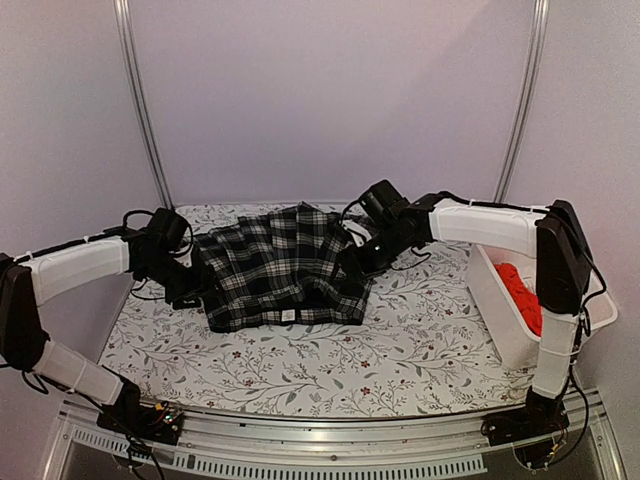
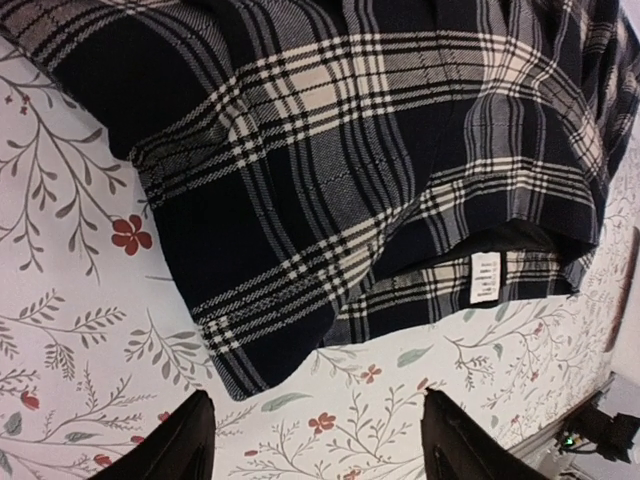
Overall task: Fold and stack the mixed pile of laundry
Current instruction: Pick up the flattened skirt from the center of the board.
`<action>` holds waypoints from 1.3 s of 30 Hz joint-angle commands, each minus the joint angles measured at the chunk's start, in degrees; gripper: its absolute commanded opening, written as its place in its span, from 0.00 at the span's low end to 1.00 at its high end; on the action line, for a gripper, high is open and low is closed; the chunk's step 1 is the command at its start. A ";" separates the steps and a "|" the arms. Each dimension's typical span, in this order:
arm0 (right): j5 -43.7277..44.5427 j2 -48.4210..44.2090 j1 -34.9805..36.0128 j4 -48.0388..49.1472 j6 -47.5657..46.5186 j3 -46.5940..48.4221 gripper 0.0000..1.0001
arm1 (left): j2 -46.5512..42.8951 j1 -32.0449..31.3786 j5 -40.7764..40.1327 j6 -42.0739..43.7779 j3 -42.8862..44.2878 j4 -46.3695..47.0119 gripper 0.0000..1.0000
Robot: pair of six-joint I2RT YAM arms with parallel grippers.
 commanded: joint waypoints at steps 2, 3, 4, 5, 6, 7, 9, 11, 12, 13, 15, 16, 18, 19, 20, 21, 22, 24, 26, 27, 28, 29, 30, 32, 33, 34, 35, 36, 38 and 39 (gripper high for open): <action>7.13 5.34 2.78 -1.87 -0.91 7.59 0.62 | 1.10 -1.40 0.06 -2.68 -1.79 -3.82 0.70; 8.35 7.02 3.75 -2.34 -1.91 9.23 0.63 | 1.13 -1.60 0.07 -3.17 -1.83 -3.75 0.71; 9.31 8.09 4.44 -3.12 -2.77 10.83 0.64 | 1.02 -1.75 0.10 -3.42 -1.87 -3.60 0.72; 10.06 9.57 4.93 -4.04 -4.31 12.69 0.65 | 0.83 -1.96 0.37 -3.75 -1.83 -3.35 0.74; 10.95 10.70 5.45 -4.85 -5.50 14.20 0.66 | 0.85 -2.14 0.83 -3.54 -1.76 -2.98 0.75; 12.25 12.24 5.97 -5.36 -6.23 15.50 0.67 | 1.08 -2.49 1.08 -3.05 -1.48 -2.70 0.77; 14.72 14.09 6.67 -5.96 -8.15 17.45 0.68 | 2.31 -3.44 0.04 -1.04 -0.20 -3.20 0.77; 16.57 16.14 6.97 -7.02 -9.62 19.38 0.68 | 4.33 -4.82 -3.73 0.94 1.90 -5.32 0.76; 17.23 17.09 7.06 -7.33 -9.92 19.98 0.68 | 4.92 -5.59 -5.42 1.87 2.77 -6.09 0.75; 17.56 17.66 7.15 -7.41 -10.06 20.36 0.68 | 5.96 -6.24 -6.61 2.84 3.41 -6.80 0.75; 18.22 18.67 7.60 -7.30 -12.33 20.65 0.70 | 8.68 -6.70 -8.20 4.40 4.27 -7.97 0.75; 18.51 19.07 7.82 -7.32 -13.00 20.78 0.71 | 10.61 -7.01 -9.02 5.23 5.03 -8.41 0.75; 19.15 20.11 8.27 -7.70 -14.69 21.18 0.72 | 13.07 -8.46 -11.47 6.98 6.95 -9.59 0.76; 19.41 20.55 8.57 -7.80 -15.15 21.15 0.72 | 14.31 -8.98 -12.52 8.00 7.99 -10.31 0.77; 19.80 20.83 8.75 -8.00 -15.80 21.12 0.72 | 15.33 -9.47 -13.32 8.93 9.20 -11.02 0.78; 20.50 21.28 8.91 -8.16 -16.19 21.12 0.73 | 16.17 -9.96 -13.51 9.82 10.19 -11.73 0.80; 21.00 21.63 8.95 -8.21 -16.51 21.10 0.72 | 16.94 -10.48 -15.33 10.67 11.01 -11.98 0.82; 22.17 21.95 8.96 -8.22 -16.67 21.12 0.70 | 18.31 -11.16 -17.04 13.31 12.32 -12.20 0.84; 24.47 21.98 8.91 -8.00 -16.75 21.16 0.66 | 20.08 -11.42 -17.60 16.05 13.50 -12.35 0.85; 25.52 21.98 8.90 -7.96 -16.83 21.27 0.62 | 21.16 -11.44 -17.87 17.45 14.07 -12.49 0.85; 26.34 21.91 8.93 -7.98 -16.98 21.41 0.58 | 22.20 -11.59 -18.49 18.95 14.60 -12.70 0.85; 26.89 21.83 8.88 -7.96 -17.14 21.54 0.53 | 23.16 -11.60 -19.12 20.12 14.99 -12.89 0.85; 27.33 21.81 8.87 -7.95 -17.33 21.60 0.46 | 23.90 -11.73 -19.73 21.14 15.26 -12.95 0.84; 27.74 21.81 8.83 -7.95 -17.51 21.73 0.32 | 24.95 -11.75 -20.26 22.79 15.52 -12.51 0.81; 27.93 21.74 8.79 -7.95 -17.59 21.73 0.26 | 25.24 -11.77 -20.27 23.56 15.67 -12.19 0.78; 28.01 21.72 8.83 -7.95 -17.70 21.78 0.21 | 25.55 -11.71 -20.16 24.14 15.74 -11.82 0.75; 27.97 21.68 8.79 -7.96 -17.66 21.82 0.18 | 25.82 -11.77 -20.49 24.59 15.89 -11.58 0.72; 27.87 21.64 8.81 -7.95 -17.69 21.89 0.11 | 26.09 -11.72 -21.08 24.84 16.04 -11.49 0.68; 27.53 21.59 8.78 -8.04 -17.73 22.12 0.02 | 26.41 -11.69 -21.82 25.44 16.41 -11.31 0.56; 27.35 21.60 8.78 -8.04 -17.77 22.21 0.00 | 26.36 -11.65 -21.88 25.68 16.68 -11.00 0.49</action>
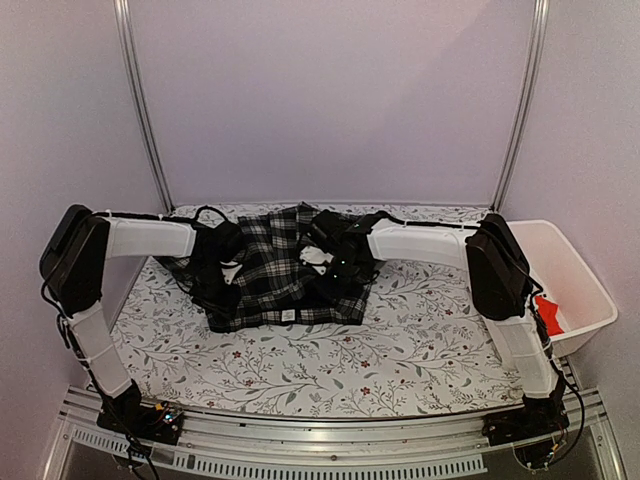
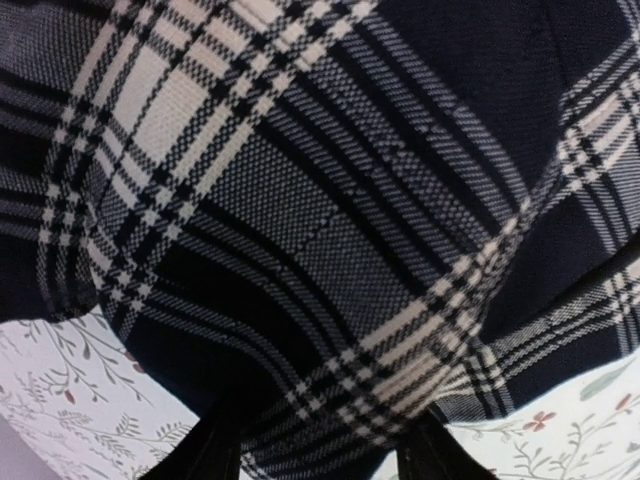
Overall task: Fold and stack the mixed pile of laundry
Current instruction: Pick up the flattened skirt from the center of the board.
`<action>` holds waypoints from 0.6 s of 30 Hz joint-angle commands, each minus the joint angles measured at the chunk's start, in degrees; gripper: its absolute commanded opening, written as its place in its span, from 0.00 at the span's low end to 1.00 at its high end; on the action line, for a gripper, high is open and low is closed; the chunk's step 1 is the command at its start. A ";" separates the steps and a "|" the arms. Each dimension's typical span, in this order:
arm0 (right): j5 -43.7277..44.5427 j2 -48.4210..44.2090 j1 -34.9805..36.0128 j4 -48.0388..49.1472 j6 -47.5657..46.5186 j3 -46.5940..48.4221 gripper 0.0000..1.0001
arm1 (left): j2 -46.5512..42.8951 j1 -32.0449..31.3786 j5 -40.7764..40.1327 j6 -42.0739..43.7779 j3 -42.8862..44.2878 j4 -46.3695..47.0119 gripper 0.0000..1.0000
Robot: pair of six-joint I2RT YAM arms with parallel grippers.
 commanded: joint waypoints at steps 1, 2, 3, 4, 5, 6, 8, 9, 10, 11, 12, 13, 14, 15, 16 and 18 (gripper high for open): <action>0.53 0.36 0.17 0.06 -0.43 1.80 0.00 | 0.29 -0.50 -2.14 2.89 2.01 0.49 0.39; 0.54 0.26 0.19 -0.13 -0.40 1.84 0.00 | -0.01 -0.51 -1.92 3.07 2.45 0.66 0.30; 0.56 -0.01 0.18 -0.26 -0.33 1.80 0.00 | -0.48 -0.50 -1.55 3.18 2.85 0.77 0.24; 0.72 -0.30 0.17 -0.57 -0.36 1.76 0.00 | -0.98 -0.48 -1.38 3.21 3.33 0.78 0.19; 0.84 -0.63 0.22 -0.72 -0.33 1.70 0.00 | -1.56 -0.27 -1.02 3.37 3.65 0.74 0.16; 0.84 -1.49 0.10 -0.83 -0.38 1.47 0.00 | -2.16 -0.08 -0.37 3.57 3.95 0.61 0.12; 0.88 -3.04 0.00 -1.28 -0.27 1.42 0.00 | -3.44 0.51 0.84 3.76 4.72 -0.17 0.06; 0.69 -3.82 0.00 -1.66 -0.29 1.18 0.00 | -3.79 0.75 1.41 3.88 5.29 -0.83 0.05; 0.68 -5.22 0.02 -1.83 -0.14 0.65 0.00 | -4.52 1.06 1.75 3.91 5.73 -1.69 0.05; 0.71 -6.35 0.02 -2.31 -0.03 0.14 0.00 | -5.18 1.31 1.72 3.99 6.06 -2.47 0.05; 0.76 -7.02 0.00 -2.86 0.10 -0.30 0.00 | -5.85 1.54 2.06 4.05 6.15 -3.10 0.05; 0.60 -8.01 0.04 -3.35 0.25 -0.79 0.00 | -6.70 1.94 2.44 3.90 6.16 -3.81 0.05; 0.35 -8.55 0.15 -3.73 0.42 -1.44 0.00 | -7.52 2.52 3.22 3.75 5.93 -4.39 0.04; 0.04 -9.19 0.14 -3.95 0.47 -2.21 0.00 | -8.37 3.07 4.28 3.77 5.50 -4.84 0.03; -0.50 -9.71 0.17 -4.04 0.48 -3.18 0.00 | -9.33 3.51 5.06 3.78 4.91 -5.13 0.02; -1.76 -10.75 0.45 -3.65 0.44 -5.96 0.00 | -11.03 4.26 5.64 4.08 2.99 -5.30 0.01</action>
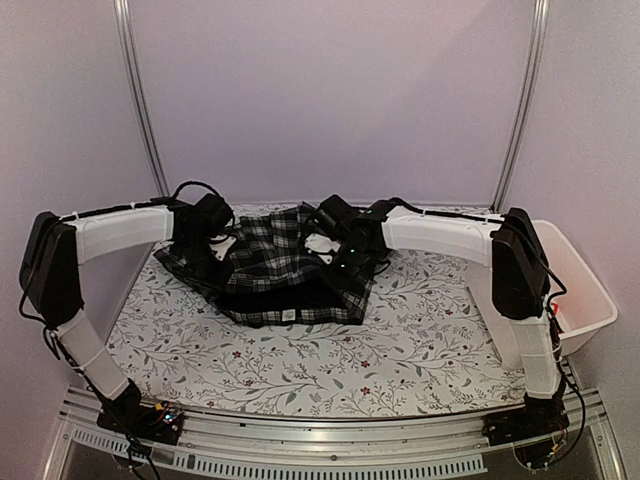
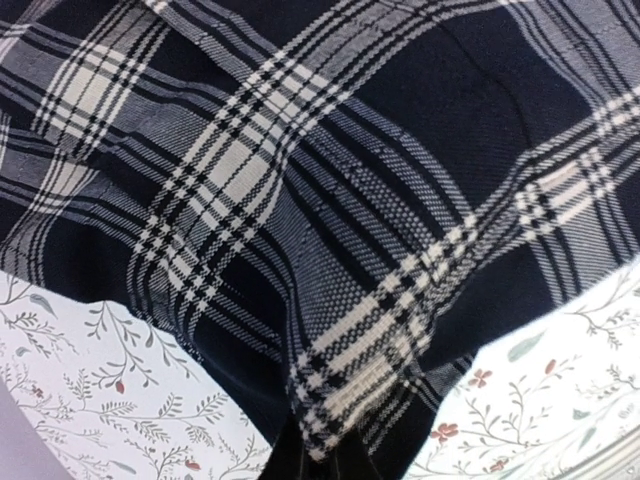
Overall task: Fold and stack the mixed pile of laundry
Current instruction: Pick up the flattened skirt from the center of the board, then move the flattened skirt to the center of the board.
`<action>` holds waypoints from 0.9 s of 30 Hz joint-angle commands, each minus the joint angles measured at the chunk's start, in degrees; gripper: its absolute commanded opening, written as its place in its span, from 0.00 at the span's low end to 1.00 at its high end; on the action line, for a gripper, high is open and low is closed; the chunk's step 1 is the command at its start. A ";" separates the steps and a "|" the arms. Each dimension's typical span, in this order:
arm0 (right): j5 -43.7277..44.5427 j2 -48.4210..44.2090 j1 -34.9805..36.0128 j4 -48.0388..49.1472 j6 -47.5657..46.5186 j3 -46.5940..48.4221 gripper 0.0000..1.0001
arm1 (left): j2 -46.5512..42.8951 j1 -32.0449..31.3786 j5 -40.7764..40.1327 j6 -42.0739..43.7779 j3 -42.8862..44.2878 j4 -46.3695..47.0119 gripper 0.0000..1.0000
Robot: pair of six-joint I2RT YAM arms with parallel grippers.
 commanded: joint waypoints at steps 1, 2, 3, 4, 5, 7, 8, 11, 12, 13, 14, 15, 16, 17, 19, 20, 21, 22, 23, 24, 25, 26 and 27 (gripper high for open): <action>-2.55 -5.11 0.79 -0.60 0.35 -5.94 0.00 | -4.58 2.24 3.13 0.96 -2.90 -2.12 0.00; -2.88 -5.67 1.24 0.14 0.12 -7.91 0.00 | -5.16 2.58 3.79 1.23 -4.13 -1.01 0.00; -3.36 -5.86 1.89 0.80 -0.36 -9.61 0.00 | -5.48 2.86 5.15 1.41 -4.46 -0.78 0.00; -4.49 -5.88 2.52 1.50 -0.70 -11.14 0.00 | -5.16 3.11 6.15 1.55 -4.39 -0.70 0.00; -6.12 -5.74 3.28 2.38 -1.23 -12.46 0.00 | -4.52 3.18 6.48 1.52 -4.28 -0.86 0.00; -7.79 -4.57 4.35 3.57 -2.27 -14.19 0.00 | -2.95 3.27 7.67 1.68 -3.83 -1.27 0.00; -8.47 -3.51 4.65 3.63 -2.61 -14.15 0.00 | -2.12 3.22 7.86 1.65 -3.51 -1.81 0.00; -9.71 0.34 4.74 2.70 -2.69 -12.43 0.00 | 0.31 3.31 8.80 1.45 -1.73 -3.62 0.00; -9.86 1.09 4.74 2.48 -2.62 -11.63 0.00 | 0.74 3.24 9.25 1.40 -1.00 -4.32 0.00; -10.15 1.78 4.74 2.34 -2.54 -11.07 0.00 | 1.00 3.27 9.27 1.28 -0.29 -5.10 0.00; -10.35 1.91 4.74 2.32 -2.55 -10.88 0.00 | 0.90 3.25 9.34 1.41 0.59 -5.79 0.00; -10.34 1.88 4.74 2.27 -2.59 -10.91 0.00 | 0.84 3.22 9.17 1.11 1.54 -6.71 0.00; -10.13 1.81 4.74 1.88 -2.66 -10.99 0.00 | 0.88 3.26 8.25 0.58 2.53 -7.88 0.00; -9.31 1.51 4.74 0.88 -2.92 -10.59 0.00 | 0.92 3.28 8.00 0.13 3.95 -9.20 0.00; -7.80 0.57 4.26 -1.12 -2.83 -8.14 0.00 | 0.96 3.28 7.45 -0.51 6.79 -11.24 0.00; -7.63 -0.73 3.88 -1.92 -2.37 -6.79 0.00 | 0.66 3.32 6.43 -0.95 7.77 -11.81 0.00; -7.40 -1.55 3.58 -2.75 -2.03 -5.70 0.00 | 0.17 3.63 6.05 -1.34 7.97 -11.90 0.00; -6.94 -2.61 3.54 -3.23 -1.77 -5.18 0.00 | -0.31 4.02 5.90 -2.08 7.62 -11.88 0.00; -6.51 -3.34 3.52 -3.56 -1.80 -5.05 0.00 | -0.79 4.52 6.08 -2.72 6.97 -11.95 0.00; -6.61 -4.43 3.57 -3.91 -1.73 -5.30 0.00 | -1.40 4.81 6.43 -3.34 6.05 -12.15 0.00; -7.29 -5.09 3.56 -4.33 -1.72 -5.92 0.00 | -2.00 5.05 6.78 -3.69 5.09 -12.47 0.00; -8.52 -5.34 3.77 -4.68 -1.65 -6.57 0.00 | -2.76 5.16 7.27 -4.12 4.13 -12.78 0.00; -9.51 -5.37 4.23 -5.02 -1.63 -7.43 0.00 | -3.69 5.30 8.24 -4.37 3.00 -12.90 0.00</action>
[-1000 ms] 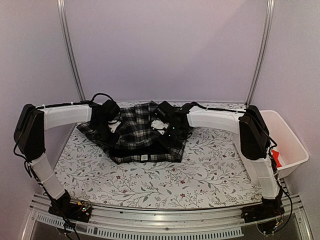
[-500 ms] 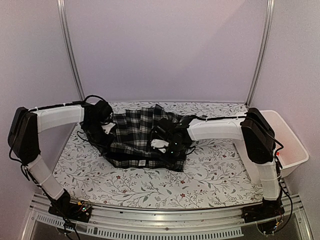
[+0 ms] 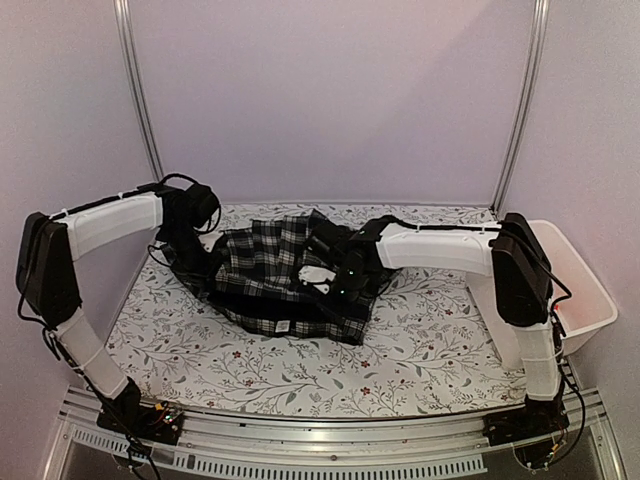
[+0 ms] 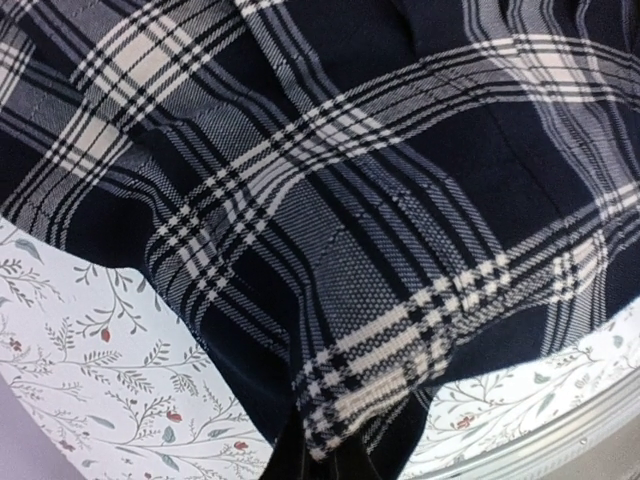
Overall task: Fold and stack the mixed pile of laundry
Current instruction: Move the flattened skirt to the center of the board.
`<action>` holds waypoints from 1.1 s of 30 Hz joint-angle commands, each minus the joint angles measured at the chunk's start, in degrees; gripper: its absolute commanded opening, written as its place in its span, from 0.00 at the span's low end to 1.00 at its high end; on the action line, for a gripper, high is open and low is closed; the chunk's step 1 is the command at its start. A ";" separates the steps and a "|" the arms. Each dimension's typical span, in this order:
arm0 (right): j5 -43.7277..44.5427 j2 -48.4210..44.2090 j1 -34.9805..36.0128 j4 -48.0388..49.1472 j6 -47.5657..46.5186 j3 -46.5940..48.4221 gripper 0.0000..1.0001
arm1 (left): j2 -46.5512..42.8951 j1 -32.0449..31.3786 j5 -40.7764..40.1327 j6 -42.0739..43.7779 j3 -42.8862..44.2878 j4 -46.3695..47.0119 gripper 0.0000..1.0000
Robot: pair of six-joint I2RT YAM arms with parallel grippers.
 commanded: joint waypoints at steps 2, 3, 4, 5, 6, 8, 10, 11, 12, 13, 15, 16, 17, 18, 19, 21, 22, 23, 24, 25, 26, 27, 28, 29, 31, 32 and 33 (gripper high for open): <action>-3.53 -3.60 1.82 -1.90 -0.26 -3.45 0.00 | -5.03 1.43 3.18 -2.98 -6.25 -3.14 0.00; -5.05 -3.33 2.52 -1.16 -0.90 -4.69 0.00 | -5.45 1.62 3.83 -3.20 -7.73 -3.15 0.00; -6.54 -2.48 3.07 -0.47 -1.33 -5.68 0.00 | -5.54 1.62 4.23 -3.33 -9.17 -3.07 0.00; -8.32 -1.55 3.27 0.20 -1.52 -6.41 0.00 | -5.52 1.68 4.42 -3.51 -10.66 -2.84 0.00; -9.34 -0.71 3.45 0.35 -1.82 -6.46 0.00 | -5.78 1.63 4.79 -3.61 -11.66 -1.94 0.00; -11.59 1.86 3.60 0.45 -2.35 -6.38 0.02 | -5.45 1.98 4.15 -4.01 -11.10 -2.37 0.05; -13.36 3.47 3.61 0.14 -3.06 -5.48 0.12 | -4.68 2.88 2.93 -4.32 -10.69 -2.96 0.24; -13.99 4.07 3.60 -0.57 -3.16 -4.83 0.24 | -4.69 3.43 3.32 -4.25 -10.76 -2.79 0.33; -14.63 4.15 3.49 -0.85 -3.05 -4.46 0.36 | -4.89 4.16 3.56 -4.24 -10.60 -2.80 0.40; -15.08 3.62 3.32 -0.93 -2.71 -4.41 0.45 | -5.21 4.54 3.92 -4.39 -10.08 -2.95 0.46; -16.83 0.23 2.13 -0.38 -0.55 -4.95 0.57 | -6.94 5.08 6.43 -5.24 -9.16 -1.81 0.56; -18.25 -2.24 0.68 0.54 1.30 -6.22 0.61 | -8.51 5.08 9.10 -5.40 -9.03 0.17 0.59; -20.14 -5.84 -0.86 2.08 2.98 -7.65 0.63 | -10.11 5.13 12.59 -5.66 -9.21 2.67 0.61; -21.69 -8.08 -2.46 3.92 6.10 -9.47 0.64 | -11.46 5.10 14.98 -6.23 -9.65 5.53 0.63; -23.24 -10.96 -4.51 5.67 8.14 -11.32 0.64 | -12.38 5.06 17.76 -6.88 -10.22 8.70 0.63; -25.93 -15.41 -8.75 8.67 14.80 -15.27 0.64 | -11.80 5.09 19.98 -8.32 -10.30 12.20 0.63; -26.71 -16.88 -11.04 9.82 16.66 -17.07 0.64 | -10.58 5.00 20.49 -8.89 -10.11 13.15 0.62; -27.28 -17.66 -13.03 10.65 18.97 -18.73 0.64 | -9.22 4.95 20.40 -9.13 -10.03 13.91 0.61; -27.76 -18.28 -14.87 11.22 20.26 -20.01 0.63 | -7.72 4.83 20.25 -8.94 -9.68 14.29 0.59; -27.47 -18.45 -16.18 11.55 21.72 -20.99 0.63 | -6.56 4.71 19.27 -8.75 -9.29 14.33 0.58; -27.18 -18.39 -17.12 11.55 22.73 -21.52 0.63 | -5.75 4.61 18.04 -8.95 -9.17 14.52 0.58; -27.11 -18.10 -17.88 11.35 23.30 -21.81 0.62 | -5.13 4.60 16.99 -9.21 -9.42 14.67 0.58; -27.18 -17.25 -18.33 11.12 24.32 -21.88 0.62 | -4.42 4.55 16.75 -9.17 -9.83 14.64 0.58; -27.19 -16.65 -18.57 11.02 24.89 -22.01 0.62 | -3.54 4.43 16.81 -9.25 -10.53 14.57 0.58; -27.22 -14.40 -18.63 11.09 25.92 -22.50 0.61 | -1.94 2.93 16.75 -9.69 -12.62 14.73 0.55; -27.05 -13.70 -18.64 11.20 26.63 -22.80 0.61 | -0.77 1.83 16.20 -9.96 -13.63 14.42 0.54; -27.19 -12.85 -18.59 11.48 27.35 -23.41 0.61 | -0.01 0.70 15.01 -10.29 -14.73 13.94 0.52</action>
